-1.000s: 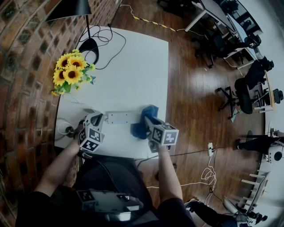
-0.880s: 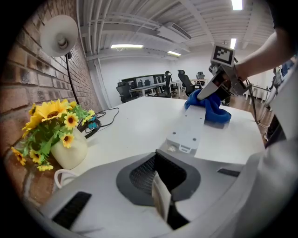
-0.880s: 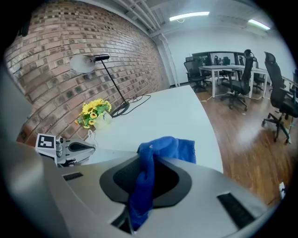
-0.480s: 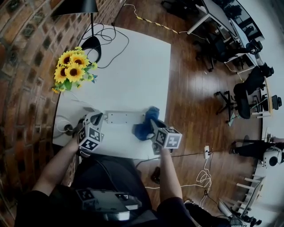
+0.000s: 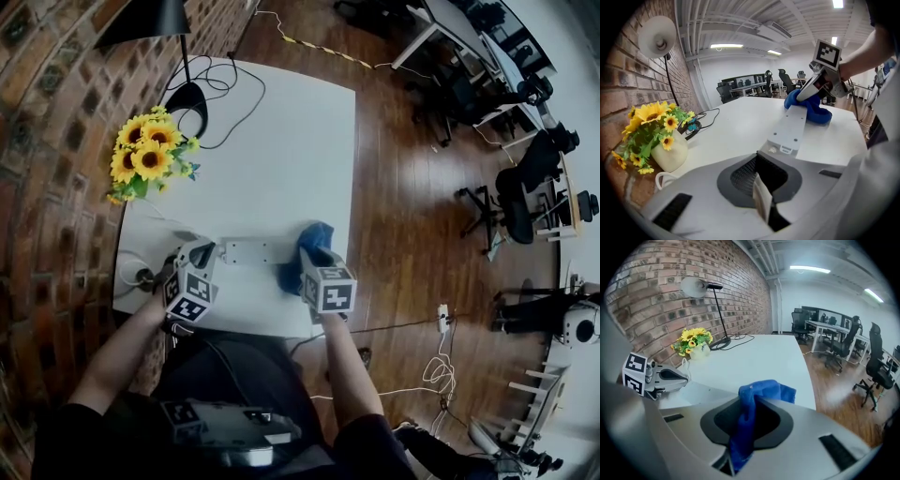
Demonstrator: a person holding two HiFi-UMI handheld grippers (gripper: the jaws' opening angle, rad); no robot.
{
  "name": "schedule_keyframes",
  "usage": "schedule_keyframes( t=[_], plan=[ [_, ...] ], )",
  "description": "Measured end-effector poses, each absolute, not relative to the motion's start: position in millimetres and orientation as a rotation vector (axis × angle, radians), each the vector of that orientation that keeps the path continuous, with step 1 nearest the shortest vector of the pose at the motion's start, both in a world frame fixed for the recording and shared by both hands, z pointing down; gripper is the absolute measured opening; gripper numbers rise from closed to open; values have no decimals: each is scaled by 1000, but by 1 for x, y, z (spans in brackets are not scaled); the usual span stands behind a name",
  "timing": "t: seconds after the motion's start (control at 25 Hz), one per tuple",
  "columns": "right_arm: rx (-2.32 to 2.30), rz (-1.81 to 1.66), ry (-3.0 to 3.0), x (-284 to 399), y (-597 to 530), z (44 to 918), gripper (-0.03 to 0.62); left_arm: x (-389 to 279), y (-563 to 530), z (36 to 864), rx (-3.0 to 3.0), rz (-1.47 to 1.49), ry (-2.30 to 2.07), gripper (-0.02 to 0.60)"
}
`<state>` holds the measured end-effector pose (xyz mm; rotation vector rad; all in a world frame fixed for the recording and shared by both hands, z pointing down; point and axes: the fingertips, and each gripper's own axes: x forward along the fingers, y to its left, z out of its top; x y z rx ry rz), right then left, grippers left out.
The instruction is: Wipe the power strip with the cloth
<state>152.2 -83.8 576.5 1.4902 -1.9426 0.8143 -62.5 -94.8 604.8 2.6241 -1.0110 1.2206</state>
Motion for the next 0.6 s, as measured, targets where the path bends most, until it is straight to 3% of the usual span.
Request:
schedule_keyframes(
  t=[0.6],
  plan=[
    [1437, 611, -1972, 109, -87, 579, 60, -62, -95, 608, 2624, 1188, -1075, 19]
  ],
)
